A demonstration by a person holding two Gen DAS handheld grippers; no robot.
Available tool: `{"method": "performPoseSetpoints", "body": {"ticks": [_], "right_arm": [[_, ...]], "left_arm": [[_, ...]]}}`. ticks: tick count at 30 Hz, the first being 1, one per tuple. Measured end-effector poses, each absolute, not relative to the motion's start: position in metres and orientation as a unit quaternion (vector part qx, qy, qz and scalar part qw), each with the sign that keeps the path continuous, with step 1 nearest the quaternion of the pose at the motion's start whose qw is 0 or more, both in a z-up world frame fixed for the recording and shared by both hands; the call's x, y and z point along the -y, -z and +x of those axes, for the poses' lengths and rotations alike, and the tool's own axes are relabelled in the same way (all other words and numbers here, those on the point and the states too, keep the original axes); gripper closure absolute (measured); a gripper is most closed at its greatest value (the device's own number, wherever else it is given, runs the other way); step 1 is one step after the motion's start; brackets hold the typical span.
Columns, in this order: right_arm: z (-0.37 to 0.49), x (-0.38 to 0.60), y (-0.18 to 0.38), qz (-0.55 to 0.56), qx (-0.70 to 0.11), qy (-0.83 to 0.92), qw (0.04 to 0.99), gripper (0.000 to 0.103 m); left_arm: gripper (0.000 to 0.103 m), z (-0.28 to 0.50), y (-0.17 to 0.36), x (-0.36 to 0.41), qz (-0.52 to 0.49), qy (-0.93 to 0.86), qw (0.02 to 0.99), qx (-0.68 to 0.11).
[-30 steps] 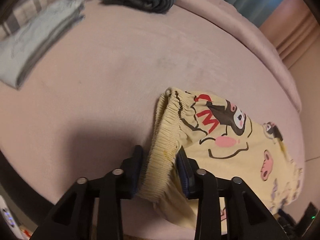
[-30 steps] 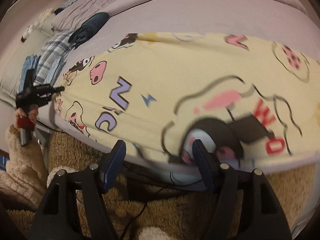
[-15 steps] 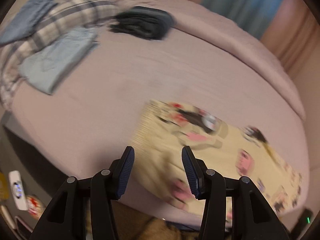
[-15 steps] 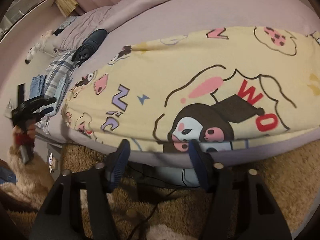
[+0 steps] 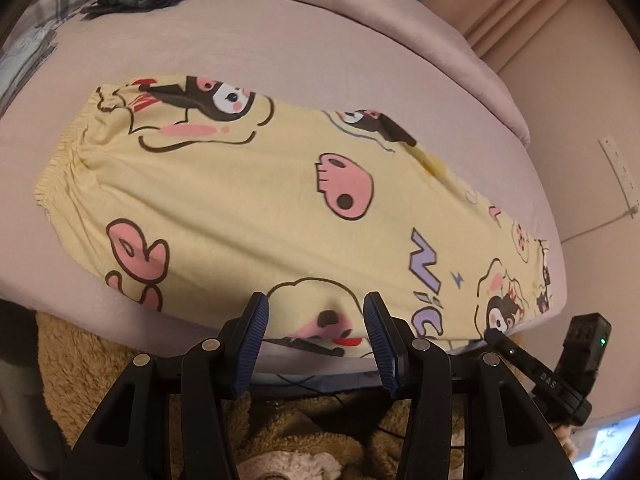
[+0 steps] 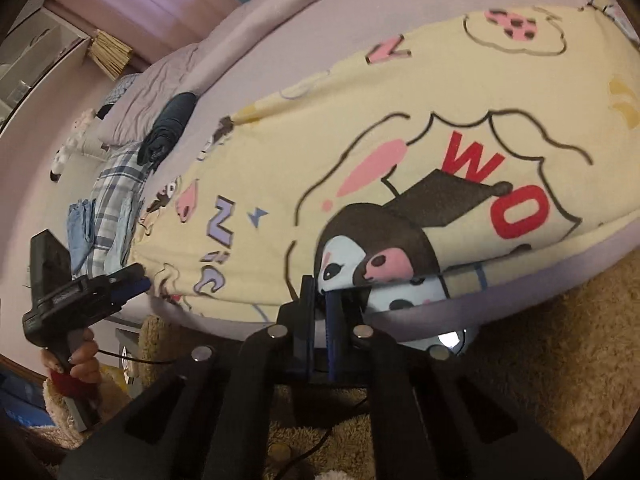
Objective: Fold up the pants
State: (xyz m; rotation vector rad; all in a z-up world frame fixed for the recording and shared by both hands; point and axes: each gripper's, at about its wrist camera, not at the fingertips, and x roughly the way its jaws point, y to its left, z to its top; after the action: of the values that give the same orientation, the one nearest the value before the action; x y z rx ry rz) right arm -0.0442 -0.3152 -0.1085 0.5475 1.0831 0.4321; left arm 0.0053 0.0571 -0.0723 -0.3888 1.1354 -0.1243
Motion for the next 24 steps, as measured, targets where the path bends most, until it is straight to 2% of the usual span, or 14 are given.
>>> {"method": "performPoseSetpoints", "body": {"ticks": [3,10,16,20,22,24], "right_arm": [[-0.052,0.318,0.102,0.252,-0.5,-0.2,0.804,0.1],[-0.052,0.316,0.132,0.237,-0.549,-0.166,0.784,0.098],[-0.046,0.309,0.097,0.183,-0.516,-0.173,0.819,0.096],[-0.029,0.282,0.084,0.133,-0.503,-0.197,0.831,0.091],[-0.019,0.254,0.083,0.095,-0.505,-0.222,0.829,0.089],[-0.015,0.231,0.084,0.072,-0.504,-0.256,0.822,0.085]], "left_arm": [[0.054,0.006,0.074,-0.047,-0.175,0.065,0.82,-0.541],[0.054,0.007,0.096,-0.032,-0.158,0.071,0.804,-0.569],[0.054,0.002,0.11,-0.022,-0.133,0.055,0.813,-0.564],[0.054,-0.008,0.122,-0.014,-0.112,0.055,0.798,-0.59],[0.054,-0.014,0.138,-0.016,-0.136,0.063,0.766,-0.625],[0.054,-0.02,0.142,-0.023,-0.16,0.06,0.76,-0.627]]}}
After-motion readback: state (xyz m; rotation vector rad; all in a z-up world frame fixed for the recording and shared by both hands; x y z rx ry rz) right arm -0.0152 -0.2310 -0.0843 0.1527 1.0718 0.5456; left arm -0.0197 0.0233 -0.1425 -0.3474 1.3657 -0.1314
